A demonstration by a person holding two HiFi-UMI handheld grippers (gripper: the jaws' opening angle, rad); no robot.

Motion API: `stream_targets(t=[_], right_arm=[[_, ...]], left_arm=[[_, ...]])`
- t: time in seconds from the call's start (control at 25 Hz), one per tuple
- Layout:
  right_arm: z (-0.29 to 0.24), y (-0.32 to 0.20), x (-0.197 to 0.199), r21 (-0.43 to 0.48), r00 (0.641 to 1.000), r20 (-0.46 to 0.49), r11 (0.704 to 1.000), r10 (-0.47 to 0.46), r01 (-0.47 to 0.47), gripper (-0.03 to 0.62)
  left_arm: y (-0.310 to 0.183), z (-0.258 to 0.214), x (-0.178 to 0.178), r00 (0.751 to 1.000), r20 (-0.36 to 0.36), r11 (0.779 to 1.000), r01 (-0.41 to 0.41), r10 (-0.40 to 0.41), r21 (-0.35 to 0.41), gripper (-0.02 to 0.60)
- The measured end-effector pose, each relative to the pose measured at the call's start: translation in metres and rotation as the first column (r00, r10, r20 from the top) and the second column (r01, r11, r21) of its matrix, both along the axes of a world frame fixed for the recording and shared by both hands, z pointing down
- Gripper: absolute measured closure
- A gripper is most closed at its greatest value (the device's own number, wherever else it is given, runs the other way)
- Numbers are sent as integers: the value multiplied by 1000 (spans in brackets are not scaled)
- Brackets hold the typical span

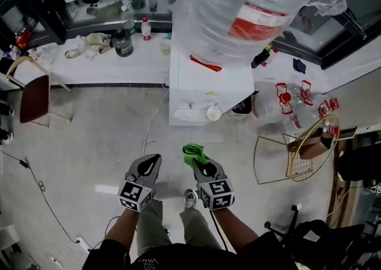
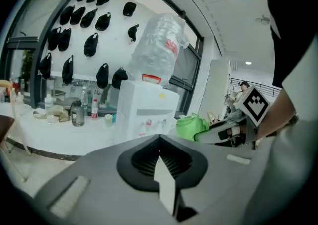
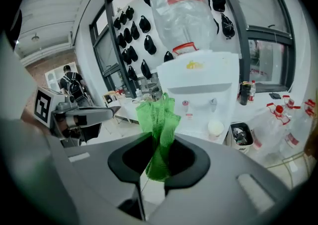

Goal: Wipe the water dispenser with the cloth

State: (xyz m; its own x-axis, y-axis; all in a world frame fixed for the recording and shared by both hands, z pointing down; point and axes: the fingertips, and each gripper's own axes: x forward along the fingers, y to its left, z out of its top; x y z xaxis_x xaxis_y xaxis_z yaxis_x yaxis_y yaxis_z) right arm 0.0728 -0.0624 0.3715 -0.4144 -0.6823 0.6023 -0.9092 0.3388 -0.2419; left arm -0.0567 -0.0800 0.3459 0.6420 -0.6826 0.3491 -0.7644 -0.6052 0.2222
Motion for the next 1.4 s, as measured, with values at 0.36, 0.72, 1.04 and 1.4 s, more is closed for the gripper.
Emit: stream_targets(t=[0.36, 0.72, 1.04, 1.4], right_arm=[[152, -52, -26, 25, 999, 2, 998, 50, -50, 513], [283, -90, -26, 143, 993, -66, 986, 95, -85, 513], [340, -135, -39, 319, 994, -72, 946, 82, -55, 513], [369, -172, -65, 381, 997, -73, 924, 4, 24, 513]], left_arm=[[-57, 145, -15, 1000, -17, 999, -6, 6, 33, 583], [-100, 249, -14, 996, -78, 993, -43, 52, 111, 583], [-111, 305, -9, 986, -143, 987, -67, 88, 148, 583], [-106, 289, -6, 994, -99, 968, -25, 51, 249, 583]])
